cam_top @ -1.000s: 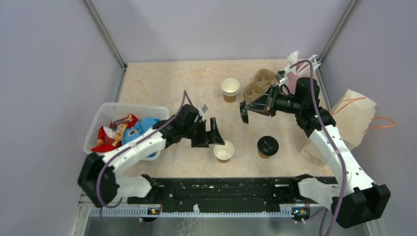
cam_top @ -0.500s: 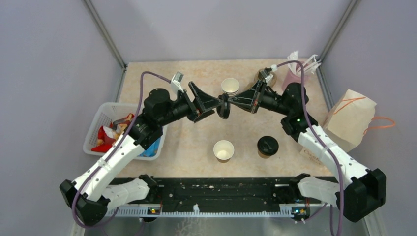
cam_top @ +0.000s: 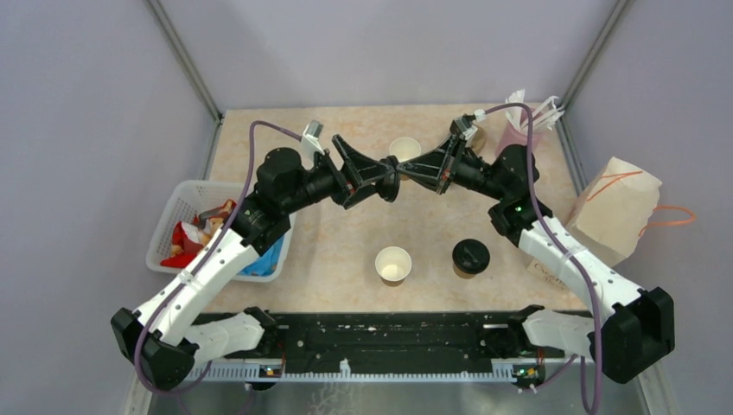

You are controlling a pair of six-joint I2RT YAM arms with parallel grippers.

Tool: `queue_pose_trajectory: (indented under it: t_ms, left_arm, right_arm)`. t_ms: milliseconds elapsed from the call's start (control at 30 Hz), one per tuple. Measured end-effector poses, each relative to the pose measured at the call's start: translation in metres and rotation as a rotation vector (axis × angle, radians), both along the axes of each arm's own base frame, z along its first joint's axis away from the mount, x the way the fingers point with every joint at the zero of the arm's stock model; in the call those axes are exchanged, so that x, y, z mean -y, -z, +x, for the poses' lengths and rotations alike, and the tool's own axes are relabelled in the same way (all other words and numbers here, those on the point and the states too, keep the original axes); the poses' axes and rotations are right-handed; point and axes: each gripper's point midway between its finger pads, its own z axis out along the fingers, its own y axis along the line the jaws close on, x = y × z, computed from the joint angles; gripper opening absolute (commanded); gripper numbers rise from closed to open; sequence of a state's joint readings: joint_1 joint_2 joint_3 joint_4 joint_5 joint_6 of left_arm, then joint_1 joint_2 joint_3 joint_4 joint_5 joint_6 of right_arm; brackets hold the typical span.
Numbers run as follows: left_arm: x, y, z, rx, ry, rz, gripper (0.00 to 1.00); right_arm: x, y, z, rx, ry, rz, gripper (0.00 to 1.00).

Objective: Pack the takeout coffee

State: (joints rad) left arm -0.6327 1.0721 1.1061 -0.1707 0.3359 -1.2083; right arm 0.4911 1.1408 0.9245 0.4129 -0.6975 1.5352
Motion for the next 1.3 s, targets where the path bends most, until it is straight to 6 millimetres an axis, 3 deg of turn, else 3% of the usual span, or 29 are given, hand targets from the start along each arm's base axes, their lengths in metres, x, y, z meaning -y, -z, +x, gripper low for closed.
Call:
queue_pose_trajectory:
  t_ms: [400, 567, 1133, 1300]
  left_arm:
    - [0.0012, -0.0015, 0.0051, -0.007, 0.0, -0.02, 0.98]
    - [0.0003, -0.0004, 0.0064, -0.021, -0.007, -0.024, 0.86]
    - [0.0008, 0.004, 0.0062, -0.052, -0.006, -0.023, 0.87]
    - [0.0013, 0.0067, 0.0074, -0.06, -0.002, -0.018, 0.83]
  right_arm:
    - [-0.0027, 0.0004, 0.0006, 0.001, -0.007, 0.005, 0.0]
    - [-0.0028, 0.0013, 0.0006, 0.007, -0.006, 0.0, 0.0]
    - [-0.005, -0.0003, -0.0004, 0.041, -0.004, -0.053, 0.0]
    - [-0.0051, 0.0016, 0.0006, 0.04, 0.0, -0.066, 0.0]
